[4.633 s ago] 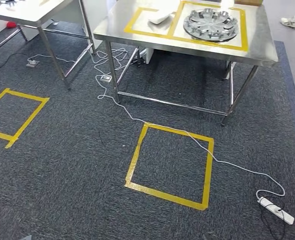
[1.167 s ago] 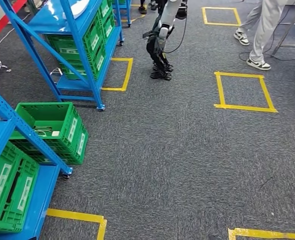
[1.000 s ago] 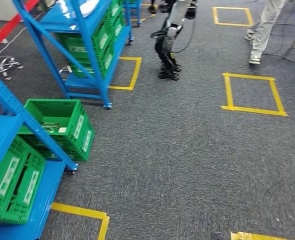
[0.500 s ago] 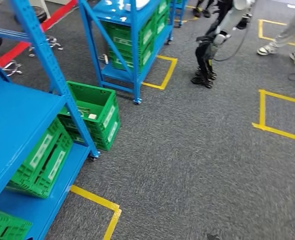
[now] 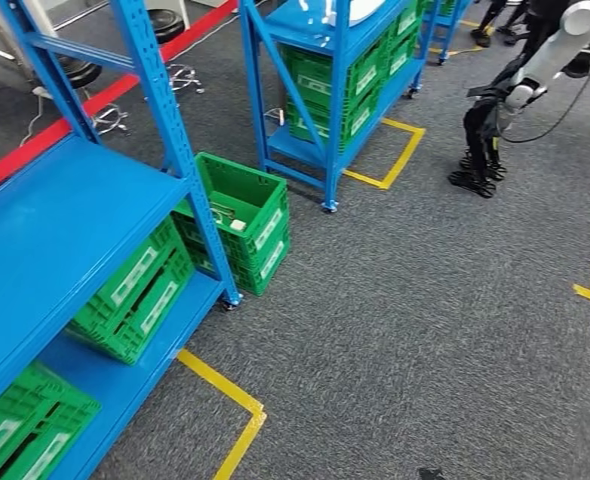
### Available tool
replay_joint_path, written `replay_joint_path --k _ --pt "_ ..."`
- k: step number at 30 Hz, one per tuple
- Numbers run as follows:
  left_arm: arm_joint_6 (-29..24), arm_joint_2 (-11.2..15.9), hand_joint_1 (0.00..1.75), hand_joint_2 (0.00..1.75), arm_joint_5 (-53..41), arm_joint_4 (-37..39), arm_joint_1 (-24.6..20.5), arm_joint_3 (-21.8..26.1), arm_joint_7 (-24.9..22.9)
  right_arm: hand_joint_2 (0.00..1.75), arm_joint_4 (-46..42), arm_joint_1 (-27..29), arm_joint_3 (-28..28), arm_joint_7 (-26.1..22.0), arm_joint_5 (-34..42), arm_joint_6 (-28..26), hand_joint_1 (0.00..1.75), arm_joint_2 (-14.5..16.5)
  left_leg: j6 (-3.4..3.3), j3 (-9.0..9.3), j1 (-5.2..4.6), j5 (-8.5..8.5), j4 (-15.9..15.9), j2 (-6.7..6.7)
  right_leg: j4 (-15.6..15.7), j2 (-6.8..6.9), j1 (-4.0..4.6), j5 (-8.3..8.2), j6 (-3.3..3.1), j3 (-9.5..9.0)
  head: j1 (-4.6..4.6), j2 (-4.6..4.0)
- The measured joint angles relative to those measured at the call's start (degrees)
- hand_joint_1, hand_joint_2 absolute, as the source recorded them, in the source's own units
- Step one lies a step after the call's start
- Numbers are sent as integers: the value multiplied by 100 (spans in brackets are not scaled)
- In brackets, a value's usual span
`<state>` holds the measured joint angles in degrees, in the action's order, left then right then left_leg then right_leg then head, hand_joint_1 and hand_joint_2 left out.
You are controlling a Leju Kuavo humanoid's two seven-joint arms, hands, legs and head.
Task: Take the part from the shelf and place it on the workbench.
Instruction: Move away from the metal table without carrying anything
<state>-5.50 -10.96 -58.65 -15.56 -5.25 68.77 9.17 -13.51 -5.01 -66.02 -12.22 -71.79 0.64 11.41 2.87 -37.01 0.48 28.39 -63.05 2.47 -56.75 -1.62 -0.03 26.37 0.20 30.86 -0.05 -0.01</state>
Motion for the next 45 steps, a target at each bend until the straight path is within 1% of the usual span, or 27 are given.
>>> replay_joint_path --k 2,3,4,5,7,9,10,12,14,16,17,18,19,21,23,25,27,29,31,33,34,36,38,40,42,43,45 --pt "11 -2 0 175 -7 1 -15 -1 34 0 0 14 -1 -2 8 -31 0 2 40 -312 0 327 -693 -140 2 195 9 0 -12 11 -8 0" --pt "24 -4 0 175 -11 1 -7 -1 55 0 0 14 -1 -3 11 -46 0 7 56 -365 3 351 -847 -156 2 287 9 1 -13 14 -8 -1" --pt "42 -4 0 175 -15 1 5 -1 77 0 0 11 -1 -5 13 -61 0 18 67 -319 6 277 -810 -170 1 372 9 2 -12 16 -8 -1" --pt "61 -3 0 175 -16 1 14 -1 99 0 0 8 -1 -8 14 -72 0 30 73 -183 7 132 -597 -199 0 448 8 4 -10 14 -10 0" --pt "101 -3 0 175 -22 0 9 -1 157 0 0 3 -1 -12 14 -97 0 54 68 270 -5 -187 159 -451 -14 592 29 22 23 1 -10 -1" --pt "129 -11 0 175 -42 1 -16 -2 205 0 0 0 -1 -11 11 -123 0 61 -8 554 -27 -319 660 -647 -37 708 63 46 81 -5 -2 -1" --pt "135 -16 0 175 -54 1 -18 -2 216 0 0 -5 -1 -10 10 -132 0 62 -54 580 -39 -322 733 -650 -45 765 78 54 108 -11 2 -1" --pt "139 -26 0 175 -65 2 4 -3 226 0 0 -25 -1 -10 10 -141 0 66 -146 559 -34 -341 735 -517 -58 811 64 77 164 -30 6 0" --pt "138 -30 0 175 -67 1 14 -3 226 0 0 -32 -1 -11 10 -144 0 68 -217 553 -11 -368 744 -396 -331 586 35 279 230 74 26 1" --pt "152 -28 0 175 -67 1 0 -3 229 0 0 -15 -1 -11 6 -146 0 68 -262 537 2 -386 744 -264 -1064 290 11 663 267 402 55 1" --pt "168 -30 0 175 -68 1 -3 -3 235 0 0 -2 -1 -11 3 -146 0 68 -272 528 2 -393 744 -191 -1458 226 5 816 274 588 60 1" --pt "188 -33 0 175 -70 1 1 -3 244 0 0 8 -1 -15 -1 -146 0 68 -274 524 2 -399 743 -112 -1713 197 1 874 276 714 62 1" --pt "208 -37 0 175 -75 2 9 -3 256 0 -1 13 -1 -23 -6 -148 0 68 -268 523 4 -405 741 -30 -1746 182 -3 815 274 740 62 1" --pt "238 -46 0 175 -86 2 14 -3 280 0 -2 9 -1 -50 -19 -150 0 67 -238 525 17 -419 736 143 -1134 87 -31 420 271 460 62 0" --pt "263 -55 0 175 -109 2 -3 -3 291 0 -2 4 -1 -85 -29 -151 0 65 -181 505 17 -432 718 295 -382 -230 -87 140 269 112 62 -1" --pt "283 -63 0 175 -146 2 -10 -3 292 0 -3 -6 0 -121 -28 -151 0 64 -102 454 27 -463 716 417 -138 -406 -101 114 230 1 60 0" --pt "288 -68 0 175 -177 3 8 -4 292 0 -5 -18 -1 -155 -24 -150 0 63 -21 400 59 -497 728 504 -130 -272 -84 82 140 5 58 1" --pt "289 -80 0 175 -192 4 16 -5 292 0 -8 -23 -1 -176 -22 -151 0 63 27 286 52 -355 537 297 -97 -120 -80 43 51 8 21 1" --pt "291 -100 0 175 -200 7 -9 -5 293 0 -10 -9 -1 -161 -27 -153 0 62 45 -14 32 29 -101 -30 -77 57 -53 30 -1 19 -28 1" --pt "292 -112 0 175 -204 10 -25 -5 296 0 -11 12 -1 -120 -36 -159 0 61 56 -322 31 327 -793 -143 -78 251 -20 32 -20 38 -41 1" --pt "292 -114 0 175 -205 11 -18 -5 296 0 -11 14 -1 -105 -41 -162 0 61 52 -351 30 325 -906 -162 -80 342 -8 34 -24 43 -42 0" --pt "292 -116 0 175 -206 11 1 -5 296 0 -11 6 -1 -91 -49 -164 0 61 23 -79 15 41 -492 -231 -82 495 3 37 -21 36 -43 0" --pt "292 -122 0 175 -210 11 -11 -5 295 0 -11 -1 -1 -86 -53 -164 0 61 -39 369 -33 -254 283 -498 -95 629 26 54 4 20 -49 0" --pt "297 -134 0 175 -222 11 -36 -5 296 0 -11 -5 -1 -82 -58 -167 0 61 -115 569 -75 -327 690 -670 -106 752 59 74 51 14 -48 0" --pt "301 -144 0 175 -239 11 -22 -6 298 0 -11 -21 -1 -80 -67 -169 0 61 -185 556 -80 -326 736 -569 -96 873 70 82 105 -8 -40 0" --pt "301 -150 0 175 -246 11 -7 -6 298 0 -12 -31 -1 -81 -72 -169 0 61 -216 554 -68 -338 746 -511 -118 839 62 110 140 -8 -36 0" --pt "301 -160 0 175 -254 11 -2 -5 300 0 -13 -38 -1 -89 -78 -171 0 61 -277 557 -33 -373 768 -383 -439 572 37 331 211 110 -5 0"
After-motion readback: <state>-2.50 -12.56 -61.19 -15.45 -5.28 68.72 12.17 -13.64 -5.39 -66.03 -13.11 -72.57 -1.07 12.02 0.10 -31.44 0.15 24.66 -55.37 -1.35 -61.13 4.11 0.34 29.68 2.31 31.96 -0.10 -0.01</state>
